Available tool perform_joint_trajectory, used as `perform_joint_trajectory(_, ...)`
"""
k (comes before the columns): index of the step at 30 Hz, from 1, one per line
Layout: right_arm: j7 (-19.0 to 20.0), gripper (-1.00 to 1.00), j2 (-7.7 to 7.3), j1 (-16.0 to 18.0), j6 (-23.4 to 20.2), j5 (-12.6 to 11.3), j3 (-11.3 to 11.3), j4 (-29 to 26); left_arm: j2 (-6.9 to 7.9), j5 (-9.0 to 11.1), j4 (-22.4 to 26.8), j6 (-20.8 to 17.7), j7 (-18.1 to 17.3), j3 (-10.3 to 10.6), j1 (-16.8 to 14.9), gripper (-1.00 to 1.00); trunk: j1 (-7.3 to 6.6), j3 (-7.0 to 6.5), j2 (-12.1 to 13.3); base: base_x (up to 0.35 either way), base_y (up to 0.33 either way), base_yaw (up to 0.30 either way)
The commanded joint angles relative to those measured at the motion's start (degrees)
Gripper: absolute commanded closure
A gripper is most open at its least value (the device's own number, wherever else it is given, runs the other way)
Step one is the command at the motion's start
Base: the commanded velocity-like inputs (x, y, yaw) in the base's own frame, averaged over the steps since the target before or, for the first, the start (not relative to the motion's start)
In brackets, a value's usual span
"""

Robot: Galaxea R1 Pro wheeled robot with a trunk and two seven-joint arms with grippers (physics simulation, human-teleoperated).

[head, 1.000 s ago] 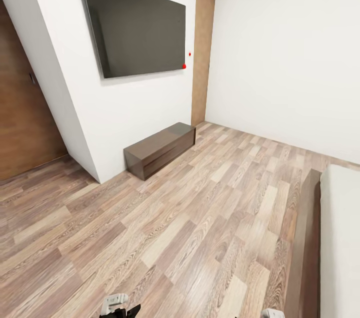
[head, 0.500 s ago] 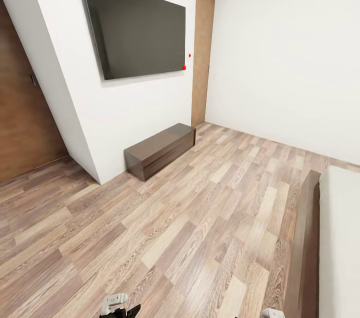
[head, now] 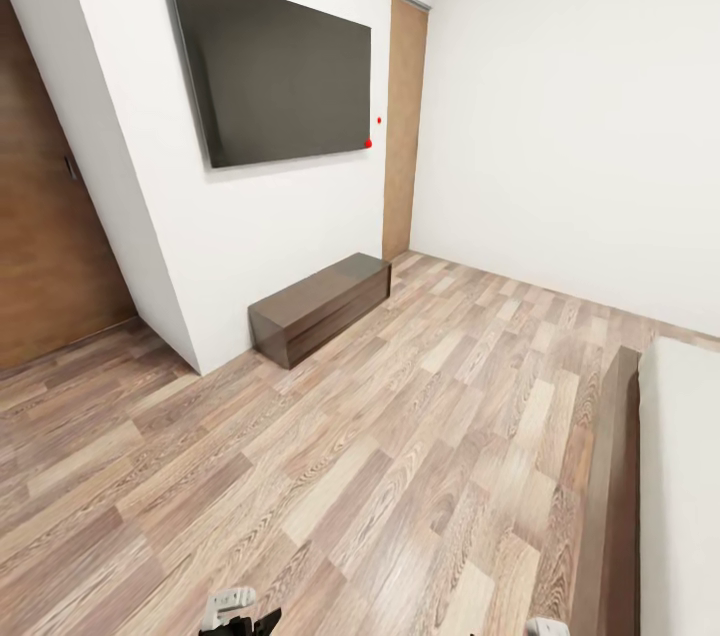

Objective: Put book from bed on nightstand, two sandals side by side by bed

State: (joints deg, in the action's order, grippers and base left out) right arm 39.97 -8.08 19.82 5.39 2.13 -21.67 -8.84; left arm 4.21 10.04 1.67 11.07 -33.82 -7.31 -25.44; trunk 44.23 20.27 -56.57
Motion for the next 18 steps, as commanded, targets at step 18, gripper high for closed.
perform_joint_trajectory(18,0.19,-1.00,-0.01,0.06,0.32,0.24,-0.22,0.11,0.01,-0.11,-0.09,0.06,-0.28,-0.43,-0.05,-1.00,0.00,-1.60,-0.04,0.000,0.000,0.000)
